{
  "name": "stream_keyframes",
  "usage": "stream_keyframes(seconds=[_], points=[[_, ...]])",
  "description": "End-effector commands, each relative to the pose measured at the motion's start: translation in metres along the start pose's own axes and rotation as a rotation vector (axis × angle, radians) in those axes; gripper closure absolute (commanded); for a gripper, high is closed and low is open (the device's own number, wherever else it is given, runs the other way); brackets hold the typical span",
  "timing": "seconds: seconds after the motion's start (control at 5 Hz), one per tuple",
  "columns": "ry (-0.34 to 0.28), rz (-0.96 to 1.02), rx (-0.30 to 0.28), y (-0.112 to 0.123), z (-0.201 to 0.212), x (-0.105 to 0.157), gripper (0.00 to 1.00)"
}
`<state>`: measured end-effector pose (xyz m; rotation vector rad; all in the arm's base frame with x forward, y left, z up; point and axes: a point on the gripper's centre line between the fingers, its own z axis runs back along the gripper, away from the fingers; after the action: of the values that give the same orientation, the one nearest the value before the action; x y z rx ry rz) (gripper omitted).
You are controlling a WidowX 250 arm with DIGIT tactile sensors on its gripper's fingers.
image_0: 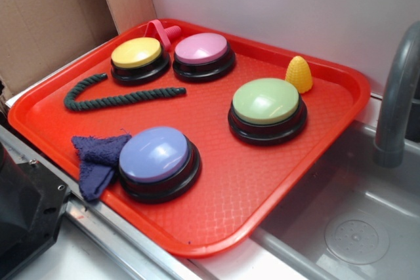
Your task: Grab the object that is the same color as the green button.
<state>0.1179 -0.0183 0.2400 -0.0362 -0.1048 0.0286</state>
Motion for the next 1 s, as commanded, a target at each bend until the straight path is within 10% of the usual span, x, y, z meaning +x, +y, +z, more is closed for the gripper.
stream_keyframes(seconds=[0.0,0.4,0.8], points=[[0.0,0.0,0.0,0.0,0.0,0.0,0.0],[0.046,0.506,-0.005,0.04,-0.047,0.007,0.0],[-0.053,0.997,0.071,0.087,-0.098,0.004,0.0]])
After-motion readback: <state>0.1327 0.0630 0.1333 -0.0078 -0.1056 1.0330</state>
